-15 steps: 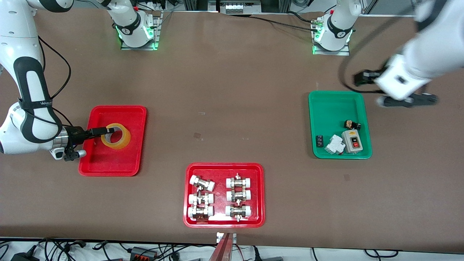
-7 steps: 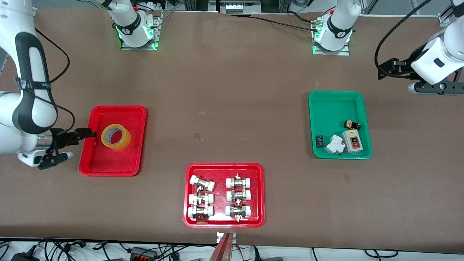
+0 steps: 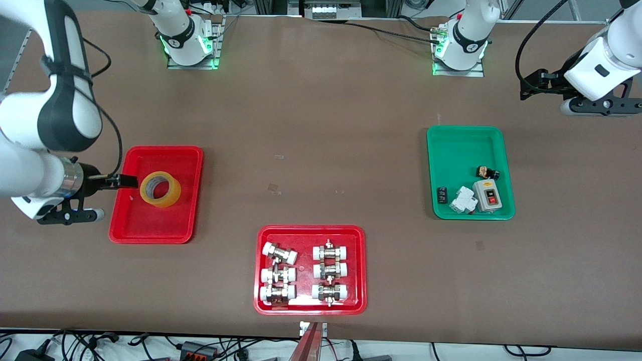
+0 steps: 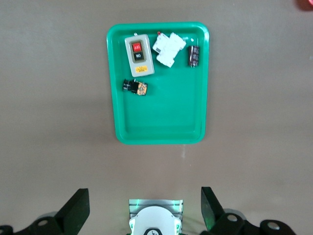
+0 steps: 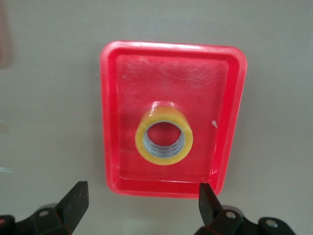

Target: Left arm passes tape to right arm into tray

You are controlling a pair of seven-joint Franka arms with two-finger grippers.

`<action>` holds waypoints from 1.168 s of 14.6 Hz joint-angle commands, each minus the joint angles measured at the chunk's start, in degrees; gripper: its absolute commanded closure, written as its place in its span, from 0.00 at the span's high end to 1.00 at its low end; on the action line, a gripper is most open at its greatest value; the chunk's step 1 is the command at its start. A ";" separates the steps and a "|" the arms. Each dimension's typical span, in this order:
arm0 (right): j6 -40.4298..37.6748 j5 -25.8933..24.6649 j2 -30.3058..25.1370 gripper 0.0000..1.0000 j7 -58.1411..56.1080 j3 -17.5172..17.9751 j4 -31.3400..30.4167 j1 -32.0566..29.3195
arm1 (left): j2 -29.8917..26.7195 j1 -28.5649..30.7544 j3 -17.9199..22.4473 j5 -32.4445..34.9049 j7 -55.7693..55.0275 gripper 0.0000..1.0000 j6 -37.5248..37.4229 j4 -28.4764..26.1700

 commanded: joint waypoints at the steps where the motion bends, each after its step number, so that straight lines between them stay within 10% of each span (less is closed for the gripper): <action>1: -1.78 -0.77 -2.58 1.00 0.57 -0.61 4.22 -1.28 | 1.71 1.33 0.20 -0.01 -2.98 1.00 -0.52 4.26; 9: -1.18 -1.39 -6.44 1.00 2.15 -1.14 6.02 -1.54 | 1.27 1.42 -0.51 -0.01 -5.90 1.00 -0.70 5.06; 17: 11.99 -1.83 -21.54 1.00 1.18 -1.23 -17.15 -2.16 | 1.36 1.33 -0.60 -0.01 -5.90 1.00 -0.44 5.15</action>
